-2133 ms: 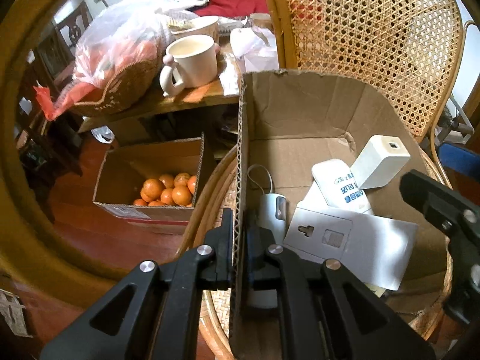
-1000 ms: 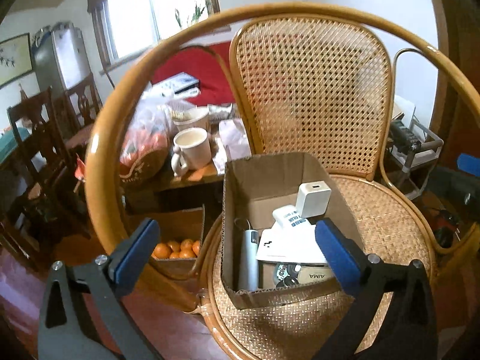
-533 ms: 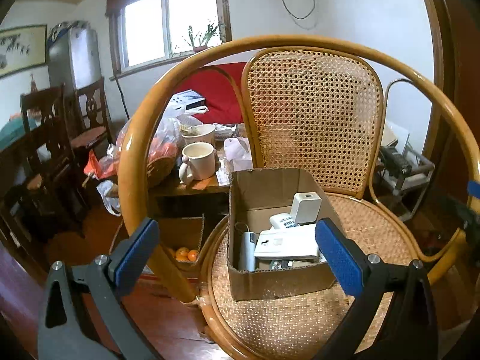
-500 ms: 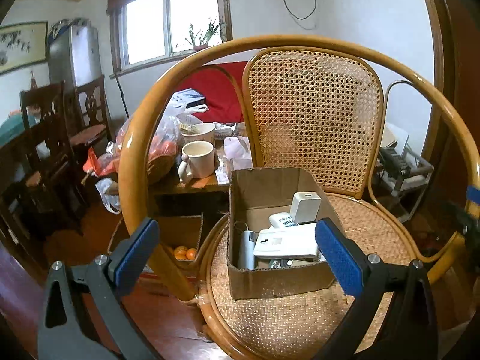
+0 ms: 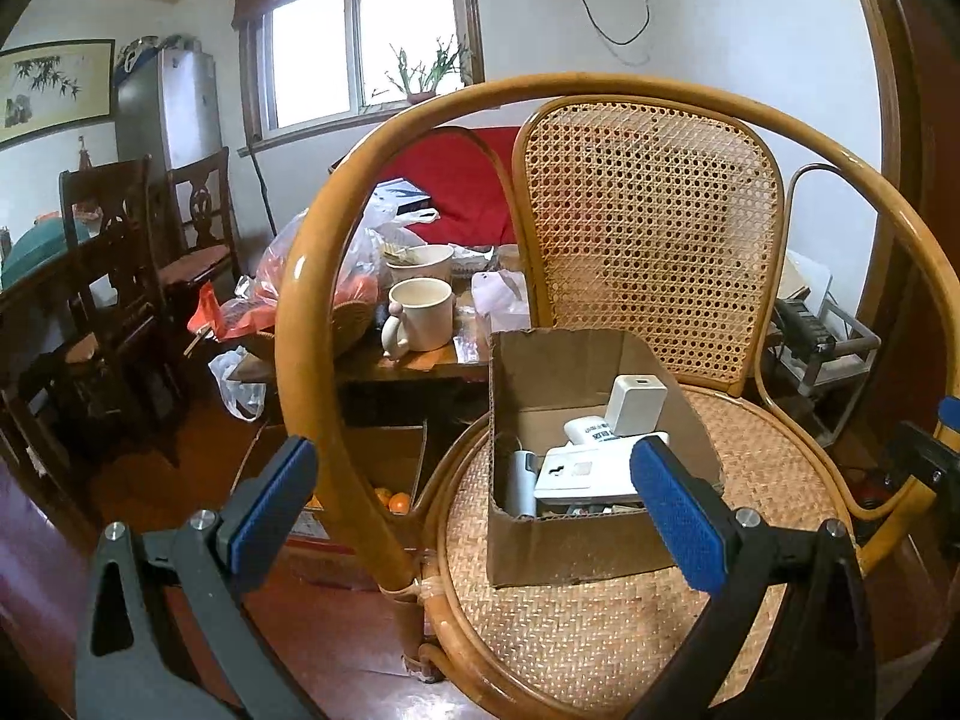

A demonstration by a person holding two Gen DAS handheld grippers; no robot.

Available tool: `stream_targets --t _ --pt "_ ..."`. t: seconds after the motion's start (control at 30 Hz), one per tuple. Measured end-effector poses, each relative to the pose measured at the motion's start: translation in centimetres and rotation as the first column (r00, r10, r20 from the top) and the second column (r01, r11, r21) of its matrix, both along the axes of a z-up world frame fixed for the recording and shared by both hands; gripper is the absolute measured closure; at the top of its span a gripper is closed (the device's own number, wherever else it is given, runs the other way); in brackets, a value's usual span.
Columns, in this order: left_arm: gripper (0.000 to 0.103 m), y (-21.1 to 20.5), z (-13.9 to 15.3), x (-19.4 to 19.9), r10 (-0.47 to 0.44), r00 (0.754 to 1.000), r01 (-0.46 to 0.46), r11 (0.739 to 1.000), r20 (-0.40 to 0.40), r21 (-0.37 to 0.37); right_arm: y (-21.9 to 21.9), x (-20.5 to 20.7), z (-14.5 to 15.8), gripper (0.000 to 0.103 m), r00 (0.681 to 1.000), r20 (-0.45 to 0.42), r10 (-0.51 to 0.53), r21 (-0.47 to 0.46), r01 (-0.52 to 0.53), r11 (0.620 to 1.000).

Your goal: Organize rigid objects

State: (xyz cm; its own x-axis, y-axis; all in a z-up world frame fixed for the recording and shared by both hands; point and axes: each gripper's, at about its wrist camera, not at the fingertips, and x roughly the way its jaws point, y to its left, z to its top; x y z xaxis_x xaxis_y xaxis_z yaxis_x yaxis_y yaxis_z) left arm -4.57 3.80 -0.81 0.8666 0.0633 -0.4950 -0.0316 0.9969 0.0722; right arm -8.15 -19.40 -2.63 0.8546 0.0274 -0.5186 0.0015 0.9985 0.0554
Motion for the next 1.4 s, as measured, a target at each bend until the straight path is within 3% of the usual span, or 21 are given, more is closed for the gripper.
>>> stream_targets --t 1.4 --pt "0.000 -1.4 -0.8 0.2 -0.028 0.999 0.030 0.998 -0.033 0.057 -1.0 -0.1 -0.3 0.000 0.999 -0.025 -0.041 -0.025 0.040 0.999"
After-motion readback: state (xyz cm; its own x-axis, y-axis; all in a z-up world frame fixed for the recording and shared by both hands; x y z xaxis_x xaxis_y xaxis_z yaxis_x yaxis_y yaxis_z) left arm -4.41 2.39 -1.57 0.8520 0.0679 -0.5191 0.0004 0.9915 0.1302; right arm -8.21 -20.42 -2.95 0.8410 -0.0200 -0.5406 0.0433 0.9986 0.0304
